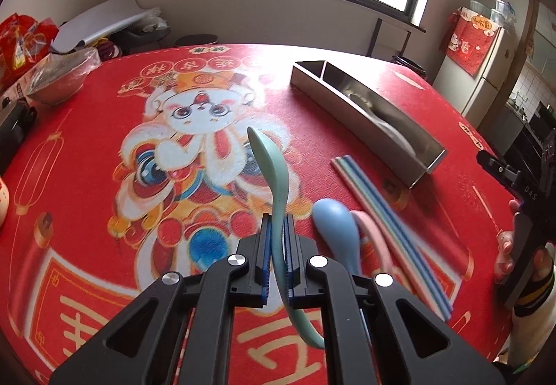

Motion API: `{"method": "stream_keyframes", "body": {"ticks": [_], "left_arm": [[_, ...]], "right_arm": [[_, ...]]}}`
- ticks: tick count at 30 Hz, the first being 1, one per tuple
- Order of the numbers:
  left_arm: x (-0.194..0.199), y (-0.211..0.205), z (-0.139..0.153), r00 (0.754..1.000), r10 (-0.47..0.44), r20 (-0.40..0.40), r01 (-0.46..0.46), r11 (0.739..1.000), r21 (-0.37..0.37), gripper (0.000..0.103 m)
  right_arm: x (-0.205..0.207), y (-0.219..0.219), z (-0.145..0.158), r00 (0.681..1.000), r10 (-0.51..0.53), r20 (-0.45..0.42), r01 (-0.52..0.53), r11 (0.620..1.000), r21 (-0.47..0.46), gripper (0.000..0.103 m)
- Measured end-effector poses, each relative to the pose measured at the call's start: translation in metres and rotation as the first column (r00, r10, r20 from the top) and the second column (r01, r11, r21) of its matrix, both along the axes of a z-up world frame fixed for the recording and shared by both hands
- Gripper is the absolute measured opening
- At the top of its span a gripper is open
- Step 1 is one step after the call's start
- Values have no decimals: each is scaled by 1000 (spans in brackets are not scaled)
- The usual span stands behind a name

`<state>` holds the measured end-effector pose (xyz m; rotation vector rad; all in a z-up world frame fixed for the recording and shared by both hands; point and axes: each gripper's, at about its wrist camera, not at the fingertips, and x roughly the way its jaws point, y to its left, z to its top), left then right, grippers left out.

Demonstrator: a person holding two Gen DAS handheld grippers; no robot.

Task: Organize utensils
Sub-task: 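Carry the mint green spoon into the steel tray and open the left gripper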

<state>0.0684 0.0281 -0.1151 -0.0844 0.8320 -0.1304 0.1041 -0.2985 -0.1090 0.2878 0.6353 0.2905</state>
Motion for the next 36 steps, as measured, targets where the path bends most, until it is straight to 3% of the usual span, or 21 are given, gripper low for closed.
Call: {"method": "stream_keyframes", "body": {"ticks": [8,14,18,24,36], "left_arm": [[56,-76,15,994,-110,-21,109,993,-38,7],[113,-120,13,988,-126,-86,118,989,-90,7],[145,-135,3,986,-100,-133,85,989,-120,7],[175,-146,-12,981,-58,-185,41,995,-95,7],[191,-149,-22,977,-40,-211,20,995,-94,7]], "right_arm": [[11,-19,-14,995,-39,-90,48,994,99,87],[13,-20,-17,994,-11,-105,23,993,118,87],[13,-18,-17,995,-1,-101,13,993,119,87],[16,-22,-20,993,-2,-120,19,990,142,87],[17,-25,-22,992,11,-128,10,987,159,87]]}}
